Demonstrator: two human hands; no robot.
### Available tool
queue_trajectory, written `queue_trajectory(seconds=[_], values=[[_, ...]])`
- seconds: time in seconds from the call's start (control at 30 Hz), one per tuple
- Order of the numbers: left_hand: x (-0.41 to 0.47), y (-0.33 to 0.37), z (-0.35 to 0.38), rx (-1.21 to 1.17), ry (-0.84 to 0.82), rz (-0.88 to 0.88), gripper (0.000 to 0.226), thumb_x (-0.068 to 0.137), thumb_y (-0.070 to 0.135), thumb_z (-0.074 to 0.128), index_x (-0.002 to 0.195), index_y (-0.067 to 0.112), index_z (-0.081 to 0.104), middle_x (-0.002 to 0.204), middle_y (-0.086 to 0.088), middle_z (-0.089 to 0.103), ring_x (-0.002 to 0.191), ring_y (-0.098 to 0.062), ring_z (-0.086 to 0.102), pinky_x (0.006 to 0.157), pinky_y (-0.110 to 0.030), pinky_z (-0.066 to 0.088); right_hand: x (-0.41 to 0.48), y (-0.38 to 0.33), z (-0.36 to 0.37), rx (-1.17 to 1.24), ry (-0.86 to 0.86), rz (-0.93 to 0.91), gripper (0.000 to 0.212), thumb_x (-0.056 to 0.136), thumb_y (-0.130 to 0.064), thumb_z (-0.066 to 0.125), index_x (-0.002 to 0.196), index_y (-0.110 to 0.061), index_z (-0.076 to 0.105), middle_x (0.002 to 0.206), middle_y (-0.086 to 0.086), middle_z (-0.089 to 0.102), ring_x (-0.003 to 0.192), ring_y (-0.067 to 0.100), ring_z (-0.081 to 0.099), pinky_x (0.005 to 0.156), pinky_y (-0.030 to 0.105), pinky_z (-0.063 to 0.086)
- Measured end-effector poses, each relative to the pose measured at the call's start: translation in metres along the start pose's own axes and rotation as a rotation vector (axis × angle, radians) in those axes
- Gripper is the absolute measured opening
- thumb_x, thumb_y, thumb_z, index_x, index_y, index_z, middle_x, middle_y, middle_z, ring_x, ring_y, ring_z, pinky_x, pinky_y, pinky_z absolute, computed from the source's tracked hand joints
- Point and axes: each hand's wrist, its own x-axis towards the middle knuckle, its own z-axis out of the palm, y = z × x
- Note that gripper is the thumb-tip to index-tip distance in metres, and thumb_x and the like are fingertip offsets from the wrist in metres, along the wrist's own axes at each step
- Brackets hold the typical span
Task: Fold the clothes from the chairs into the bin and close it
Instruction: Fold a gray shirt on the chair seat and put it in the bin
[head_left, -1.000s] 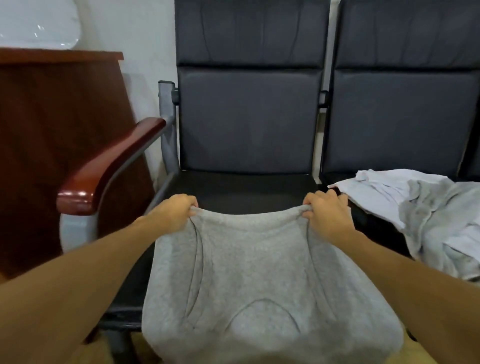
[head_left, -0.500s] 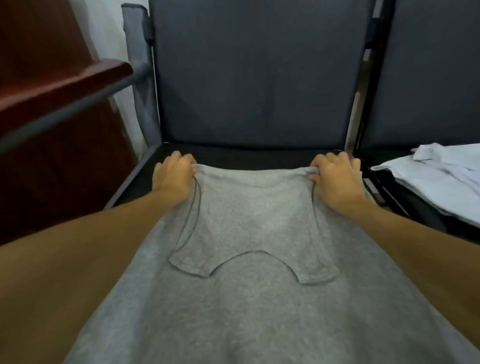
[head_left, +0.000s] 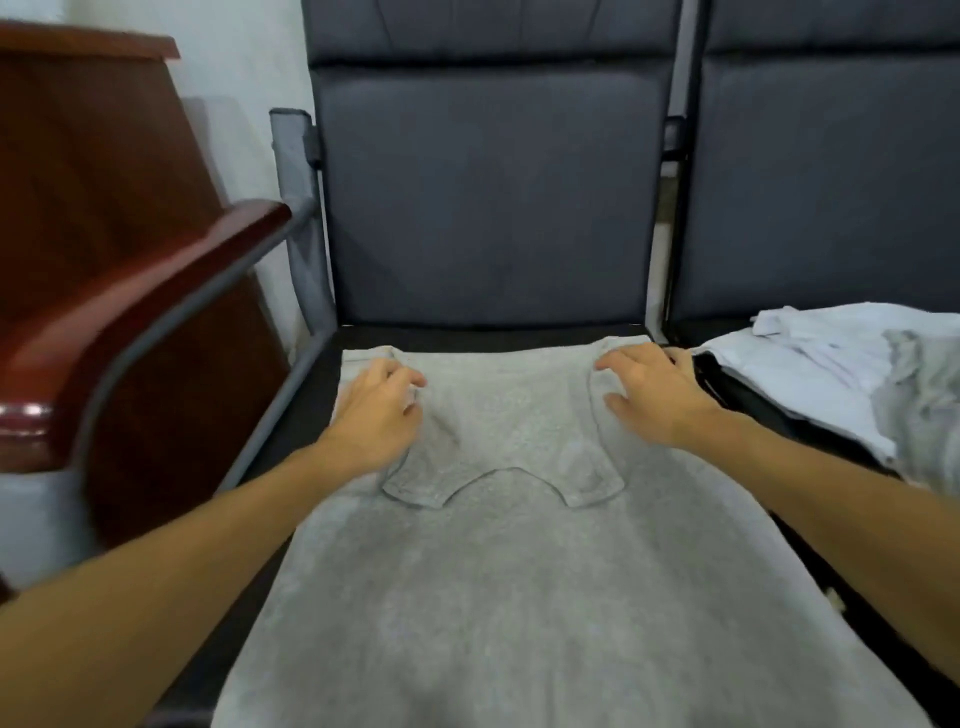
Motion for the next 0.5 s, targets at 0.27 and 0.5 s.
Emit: queue_trajectory(seconds=[0.27,0.5], values=[[-0.123,0.054,-0.038,0.009,-0.449,0.215,0.031,0.098,0.023,0.052,0.128,0.023,0.049,0.126,0.004,0.038,0.118,-0.015,0.044,0.101,-0.024,0.035,-0.124,-0.042,-0.045,0.095,-0.305,-0.251,0.040,0.097,-0.021,0.053,0.136,-0.018,0.047,0.145,0.003,0.040,0.136,0.023,0.031,0.112,0.033,0.027],[-0.209,0.088,-0.054,0.002,-0.617,0.391,0.017,0.097,0.037,0.053,0.113,0.032,0.052,0.101,0.014,0.049,0.083,-0.005,0.051,0.076,-0.016,0.046,-0.200,-0.050,-0.059,0.214,-0.302,-0.339,0.020,0.096,-0.019,0.055,0.114,-0.018,0.064,0.112,-0.004,0.056,0.102,0.009,0.051,0.093,0.021,0.042]])
